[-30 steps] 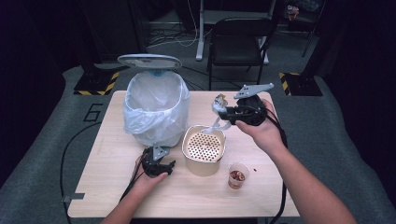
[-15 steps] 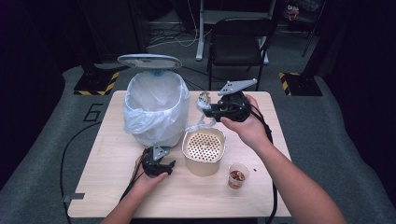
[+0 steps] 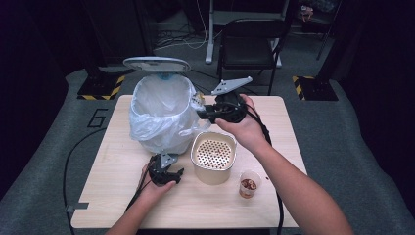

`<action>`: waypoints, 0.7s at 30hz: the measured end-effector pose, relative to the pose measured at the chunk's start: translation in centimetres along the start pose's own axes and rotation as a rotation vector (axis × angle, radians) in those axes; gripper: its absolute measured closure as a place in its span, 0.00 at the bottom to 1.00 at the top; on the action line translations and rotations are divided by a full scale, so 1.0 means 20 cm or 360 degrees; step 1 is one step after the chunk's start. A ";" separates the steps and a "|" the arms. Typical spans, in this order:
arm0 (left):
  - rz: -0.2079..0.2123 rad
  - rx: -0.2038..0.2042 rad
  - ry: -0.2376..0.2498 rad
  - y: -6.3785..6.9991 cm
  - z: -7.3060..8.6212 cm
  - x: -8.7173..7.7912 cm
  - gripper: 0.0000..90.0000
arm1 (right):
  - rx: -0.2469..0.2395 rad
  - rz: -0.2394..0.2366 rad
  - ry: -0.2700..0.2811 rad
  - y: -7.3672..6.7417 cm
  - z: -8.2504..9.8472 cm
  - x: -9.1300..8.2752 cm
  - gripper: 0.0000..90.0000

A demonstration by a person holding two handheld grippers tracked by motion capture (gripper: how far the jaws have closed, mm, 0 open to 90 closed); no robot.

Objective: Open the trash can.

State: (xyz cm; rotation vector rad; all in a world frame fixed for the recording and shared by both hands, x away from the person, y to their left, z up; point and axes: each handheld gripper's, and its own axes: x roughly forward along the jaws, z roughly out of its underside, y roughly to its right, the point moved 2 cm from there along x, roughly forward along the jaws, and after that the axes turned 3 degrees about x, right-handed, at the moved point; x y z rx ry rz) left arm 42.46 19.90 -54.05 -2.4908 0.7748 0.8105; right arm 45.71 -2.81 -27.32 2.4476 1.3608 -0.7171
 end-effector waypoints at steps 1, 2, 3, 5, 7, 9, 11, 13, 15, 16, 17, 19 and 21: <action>0.0001 0.0000 -0.0001 0.00 0.00 0.00 0.18 | 0.0002 -0.0005 0.0006 -0.01 -0.01 0.01 0.83; 0.0000 -0.0001 0.0000 0.00 0.00 0.00 0.18 | -0.0003 -0.0010 0.0006 -0.01 -0.02 0.01 0.83; 0.0000 -0.0001 0.0000 0.00 0.00 0.00 0.18 | -0.0007 -0.0013 0.0007 -0.01 -0.02 0.02 0.83; 0.0000 0.0000 0.0000 0.00 0.00 0.00 0.18 | -0.0009 -0.0022 0.0007 -0.02 -0.04 0.03 0.83; 0.0000 -0.0001 0.0000 0.00 0.00 0.00 0.18 | 0.0001 -0.0031 0.0015 -0.03 -0.05 0.04 0.83; 0.0000 0.0000 -0.0001 0.00 0.00 0.00 0.18 | 0.0000 -0.0041 0.0031 -0.03 -0.06 0.06 0.83; -0.0001 0.0000 -0.0001 0.00 0.00 0.00 0.18 | 0.0006 -0.0044 0.0036 -0.03 -0.06 0.07 0.83; -0.0001 0.0002 -0.0002 0.00 0.00 0.00 0.18 | 0.0008 -0.0046 0.0044 -0.03 -0.06 0.08 0.83; -0.0003 0.0002 -0.0001 0.00 0.00 0.00 0.18 | 0.0014 -0.0055 0.0054 -0.02 -0.07 0.10 0.83; -0.0003 0.0002 0.0000 0.00 0.00 0.00 0.18 | 0.0015 -0.0058 0.0058 -0.02 -0.07 0.11 0.83; -0.0003 0.0002 -0.0001 0.00 0.00 0.00 0.18 | 0.0011 -0.0054 0.0062 -0.02 -0.07 0.11 0.83; -0.0002 0.0002 -0.0001 0.00 0.00 0.00 0.18 | 0.0012 -0.0057 0.0070 -0.02 -0.08 0.13 0.83; 0.0001 -0.0001 -0.0005 0.00 0.00 0.00 0.18 | 0.0024 -0.0059 0.0080 -0.02 -0.09 0.14 0.83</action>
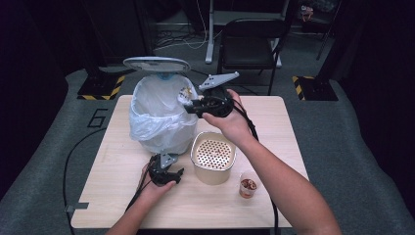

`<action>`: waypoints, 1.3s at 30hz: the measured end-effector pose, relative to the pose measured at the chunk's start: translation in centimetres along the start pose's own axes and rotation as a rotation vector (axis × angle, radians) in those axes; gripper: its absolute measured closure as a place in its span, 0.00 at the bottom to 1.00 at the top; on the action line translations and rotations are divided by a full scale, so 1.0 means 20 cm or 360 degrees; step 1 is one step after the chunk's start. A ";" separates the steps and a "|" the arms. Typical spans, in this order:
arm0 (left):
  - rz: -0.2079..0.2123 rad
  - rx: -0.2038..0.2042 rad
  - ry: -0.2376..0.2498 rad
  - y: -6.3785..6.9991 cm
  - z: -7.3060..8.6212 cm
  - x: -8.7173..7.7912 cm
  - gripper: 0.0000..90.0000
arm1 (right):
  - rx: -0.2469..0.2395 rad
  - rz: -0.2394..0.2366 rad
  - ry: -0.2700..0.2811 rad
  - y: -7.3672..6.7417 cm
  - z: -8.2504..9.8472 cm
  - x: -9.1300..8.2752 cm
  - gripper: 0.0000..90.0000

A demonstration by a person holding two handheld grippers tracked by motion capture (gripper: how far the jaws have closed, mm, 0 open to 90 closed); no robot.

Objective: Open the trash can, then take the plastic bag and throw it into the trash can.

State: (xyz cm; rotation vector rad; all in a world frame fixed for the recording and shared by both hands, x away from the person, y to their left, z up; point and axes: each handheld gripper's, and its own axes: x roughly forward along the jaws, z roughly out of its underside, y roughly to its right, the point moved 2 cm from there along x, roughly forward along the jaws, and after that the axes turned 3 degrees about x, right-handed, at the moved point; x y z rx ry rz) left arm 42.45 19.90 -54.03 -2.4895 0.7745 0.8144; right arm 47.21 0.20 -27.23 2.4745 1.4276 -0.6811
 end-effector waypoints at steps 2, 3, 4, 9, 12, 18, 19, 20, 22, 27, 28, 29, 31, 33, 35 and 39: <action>-0.0001 0.0000 0.0000 0.00 0.00 0.00 0.18 | -0.0001 -0.0004 0.0003 0.00 -0.01 0.01 0.83; -0.0001 0.0001 0.0000 0.00 0.00 0.00 0.18 | -0.0006 -0.0005 0.0005 0.00 -0.01 0.02 0.83; -0.0001 0.0000 0.0001 0.00 0.00 0.00 0.18 | -0.0009 -0.0005 0.0009 0.00 -0.01 0.03 0.83; -0.0001 0.0000 0.0001 0.00 0.00 0.00 0.18 | -0.0006 -0.0014 0.0015 -0.01 -0.04 0.08 0.83; 0.0000 0.0001 -0.0001 0.00 0.00 0.00 0.18 | -0.0018 -0.0017 0.0030 -0.02 -0.05 0.11 0.83; 0.0001 0.0001 0.0000 0.00 0.00 0.00 0.18 | -0.0015 -0.0003 0.0046 -0.03 -0.07 0.19 0.82; 0.0001 0.0001 0.0000 0.00 0.00 0.00 0.18 | -0.0013 0.0000 0.0048 -0.03 -0.07 0.20 0.82; 0.0002 0.0000 -0.0001 0.00 0.00 0.00 0.18 | -0.0010 0.0010 0.0052 -0.02 -0.08 0.22 0.82; 0.0001 0.0000 0.0001 0.00 0.00 0.00 0.18 | -0.0008 0.0019 0.0052 -0.02 -0.08 0.23 0.82; 0.0011 0.0003 -0.0011 0.00 0.00 0.00 0.18 | 0.0017 0.0051 0.0054 0.01 -0.09 0.29 0.82; 0.0011 0.0002 -0.0011 0.00 0.00 0.00 0.18 | 0.0017 0.0063 0.0055 0.03 -0.09 0.32 0.82; 0.0012 0.0003 -0.0012 0.00 0.00 0.00 0.18 | 0.0033 0.0071 0.0055 0.03 -0.09 0.33 0.82; 0.0011 0.0002 -0.0011 0.00 0.00 0.00 0.18 | 0.0036 0.0079 0.0064 0.04 -0.09 0.34 0.82; 0.0011 0.0002 -0.0011 0.00 0.00 0.00 0.18 | 0.0051 0.0096 0.0067 0.05 -0.10 0.35 0.82; 0.0011 0.0002 -0.0011 0.00 0.00 0.00 0.18 | 0.0062 0.0108 0.0062 0.05 -0.09 0.37 0.82; 0.0011 0.0001 -0.0010 0.00 0.00 0.00 0.18 | 0.0085 0.0138 0.0069 0.07 -0.09 0.40 0.82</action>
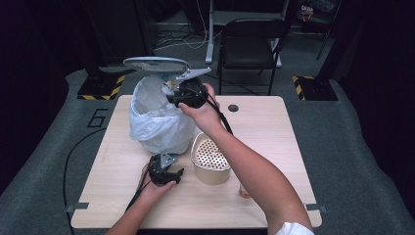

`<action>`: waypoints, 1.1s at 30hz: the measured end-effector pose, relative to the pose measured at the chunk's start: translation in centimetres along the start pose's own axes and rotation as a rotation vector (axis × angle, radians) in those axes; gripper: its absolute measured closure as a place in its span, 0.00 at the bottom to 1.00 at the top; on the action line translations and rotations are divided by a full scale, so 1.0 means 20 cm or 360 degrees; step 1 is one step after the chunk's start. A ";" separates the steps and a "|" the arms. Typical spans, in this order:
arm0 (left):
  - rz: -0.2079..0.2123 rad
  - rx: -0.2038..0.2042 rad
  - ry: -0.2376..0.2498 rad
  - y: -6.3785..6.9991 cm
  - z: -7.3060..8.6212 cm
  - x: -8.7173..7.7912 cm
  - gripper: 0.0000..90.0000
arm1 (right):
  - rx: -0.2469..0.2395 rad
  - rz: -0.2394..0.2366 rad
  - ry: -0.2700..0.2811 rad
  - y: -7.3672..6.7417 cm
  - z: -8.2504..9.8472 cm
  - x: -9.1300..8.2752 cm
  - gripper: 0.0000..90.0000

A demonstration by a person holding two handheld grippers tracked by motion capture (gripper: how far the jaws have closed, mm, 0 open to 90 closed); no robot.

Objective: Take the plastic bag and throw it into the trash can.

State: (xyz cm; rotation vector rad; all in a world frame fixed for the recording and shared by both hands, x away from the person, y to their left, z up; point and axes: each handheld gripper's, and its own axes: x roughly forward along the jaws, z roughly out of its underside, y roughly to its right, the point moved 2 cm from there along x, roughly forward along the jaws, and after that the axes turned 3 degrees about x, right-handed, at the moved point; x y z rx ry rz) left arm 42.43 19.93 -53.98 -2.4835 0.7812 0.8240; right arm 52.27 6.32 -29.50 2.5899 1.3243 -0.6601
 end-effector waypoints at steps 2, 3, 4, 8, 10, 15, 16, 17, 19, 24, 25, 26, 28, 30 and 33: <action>0.0002 0.0001 0.0000 0.00 0.00 0.00 0.18 | 0.0014 0.0020 0.0012 0.01 0.00 0.01 0.82; 0.0002 0.0002 -0.0001 0.00 0.00 0.00 0.18 | 0.0029 0.0031 0.0014 0.01 0.00 0.02 0.82; 0.0000 0.0000 0.0000 0.00 0.00 0.00 0.18 | 0.0034 0.0044 0.0013 0.02 -0.01 0.02 0.82; 0.0000 0.0000 -0.0001 0.00 0.00 0.00 0.18 | 0.0045 0.0086 0.0008 0.03 0.00 0.05 0.81; 0.0000 0.0000 -0.0002 0.00 0.00 0.00 0.18 | 0.0035 0.0104 0.0004 0.05 -0.01 0.05 0.81; -0.0002 -0.0002 0.0000 0.00 0.00 0.00 0.18 | 0.0055 0.0139 -0.0011 0.06 -0.01 0.07 0.81; -0.0002 -0.0002 0.0000 0.00 0.00 0.00 0.18 | 0.0059 0.0142 -0.0013 0.06 -0.01 0.07 0.81; -0.0001 -0.0006 0.0000 0.00 0.00 0.00 0.18 | 0.0060 0.0144 -0.0013 0.06 -0.01 0.07 0.81; -0.0004 -0.0007 0.0000 0.00 0.00 0.00 0.18 | 0.0037 0.0148 -0.0015 0.07 -0.01 0.08 0.81; -0.0005 -0.0009 0.0000 0.00 0.00 0.00 0.18 | 0.0062 0.0168 -0.0038 0.07 0.00 0.11 0.77; -0.0005 -0.0008 -0.0001 0.00 0.00 0.00 0.18 | 0.0062 0.0166 -0.0037 0.07 0.00 0.11 0.73; -0.0005 -0.0009 -0.0001 0.00 0.00 0.00 0.18 | 0.0070 0.0159 -0.0055 0.07 0.01 0.12 0.68; -0.0005 -0.0009 0.0000 0.00 0.00 0.00 0.18 | 0.0039 0.0168 -0.0063 0.06 0.01 0.13 0.60; -0.0005 -0.0009 -0.0001 0.00 0.00 0.00 0.18 | 0.0029 0.0170 -0.0047 0.06 0.01 0.13 0.55; -0.0005 -0.0010 -0.0001 0.00 0.00 0.00 0.18 | 0.0030 0.0169 -0.0039 0.04 0.00 0.11 0.54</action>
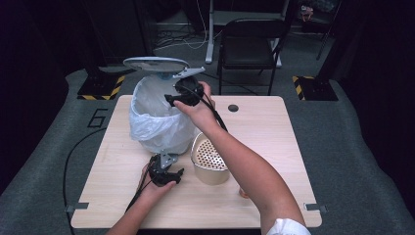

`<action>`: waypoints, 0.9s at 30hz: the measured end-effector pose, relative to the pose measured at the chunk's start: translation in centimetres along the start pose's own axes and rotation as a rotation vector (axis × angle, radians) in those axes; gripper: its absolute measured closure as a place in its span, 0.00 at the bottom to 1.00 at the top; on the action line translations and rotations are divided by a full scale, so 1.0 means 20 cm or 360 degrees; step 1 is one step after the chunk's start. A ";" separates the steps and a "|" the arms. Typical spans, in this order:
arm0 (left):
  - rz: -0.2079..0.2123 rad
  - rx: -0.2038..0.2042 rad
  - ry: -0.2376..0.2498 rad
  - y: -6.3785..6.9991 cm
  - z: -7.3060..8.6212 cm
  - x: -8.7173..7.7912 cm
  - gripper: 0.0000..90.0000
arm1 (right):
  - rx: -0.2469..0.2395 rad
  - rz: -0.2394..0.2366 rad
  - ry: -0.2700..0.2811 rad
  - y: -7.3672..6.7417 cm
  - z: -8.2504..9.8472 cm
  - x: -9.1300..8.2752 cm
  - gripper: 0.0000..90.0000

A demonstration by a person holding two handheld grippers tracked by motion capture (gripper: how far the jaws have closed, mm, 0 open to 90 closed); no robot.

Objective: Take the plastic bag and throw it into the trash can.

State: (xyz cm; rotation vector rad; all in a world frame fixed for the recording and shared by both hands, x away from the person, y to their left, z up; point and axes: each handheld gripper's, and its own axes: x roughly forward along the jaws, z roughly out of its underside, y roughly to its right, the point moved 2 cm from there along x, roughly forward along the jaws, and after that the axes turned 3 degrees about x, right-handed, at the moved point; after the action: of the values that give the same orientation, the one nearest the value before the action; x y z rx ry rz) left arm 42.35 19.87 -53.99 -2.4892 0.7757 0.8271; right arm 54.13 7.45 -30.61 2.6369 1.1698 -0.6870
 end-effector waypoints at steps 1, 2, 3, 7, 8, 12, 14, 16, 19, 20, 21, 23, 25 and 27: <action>0.0002 -0.0001 0.0000 0.00 0.00 0.00 0.18 | -0.0004 0.0000 -0.0002 0.00 0.00 -0.01 0.54; 0.0001 -0.0002 0.0000 0.00 0.00 0.00 0.18 | -0.0018 -0.0005 0.0001 0.00 0.00 -0.01 0.54; 0.0002 -0.0001 -0.0001 0.00 0.00 0.00 0.18 | -0.0027 -0.0006 0.0002 0.00 0.00 -0.03 0.54; 0.0001 -0.0002 -0.0001 0.00 0.00 0.00 0.18 | -0.0059 -0.0015 -0.0004 0.00 0.00 -0.11 0.55; 0.0001 -0.0001 -0.0001 0.00 0.00 0.00 0.18 | -0.0075 -0.0019 -0.0002 0.00 0.00 -0.13 0.55; 0.0001 -0.0001 -0.0002 0.00 0.00 0.00 0.18 | -0.0104 -0.0028 -0.0002 0.02 0.01 -0.23 0.57; 0.0001 -0.0002 -0.0001 0.00 0.00 0.00 0.18 | -0.0109 -0.0035 -0.0007 0.03 0.02 -0.27 0.58; 0.0001 -0.0002 -0.0001 0.00 0.00 0.00 0.18 | -0.0100 -0.0034 -0.0015 0.04 0.04 -0.31 0.58; 0.0001 -0.0001 -0.0001 0.00 0.00 0.00 0.18 | -0.0101 -0.0021 -0.0011 0.06 0.06 -0.35 0.58; -0.0009 -0.0003 0.0009 0.00 0.00 0.00 0.18 | -0.0094 -0.0021 -0.0005 0.08 0.08 -0.38 0.59; -0.0013 -0.0004 0.0018 0.00 0.00 0.00 0.18 | -0.0090 -0.0018 0.0003 0.09 0.09 -0.39 0.59; -0.0012 -0.0002 0.0013 0.00 0.00 0.00 0.18 | -0.0083 -0.0022 0.0016 0.10 0.10 -0.40 0.60; -0.0013 -0.0002 0.0014 0.00 0.00 0.00 0.18 | -0.0071 -0.0032 0.0031 0.13 0.14 -0.45 0.60; -0.0013 -0.0001 0.0013 0.00 0.00 0.00 0.18 | -0.0079 -0.0029 0.0031 0.14 0.16 -0.46 0.60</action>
State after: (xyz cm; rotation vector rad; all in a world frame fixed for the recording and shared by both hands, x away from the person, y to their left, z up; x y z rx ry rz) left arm 42.38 19.84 -54.05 -2.4962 0.7674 0.8143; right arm 49.79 -1.47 -29.09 2.6007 1.2013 -0.6286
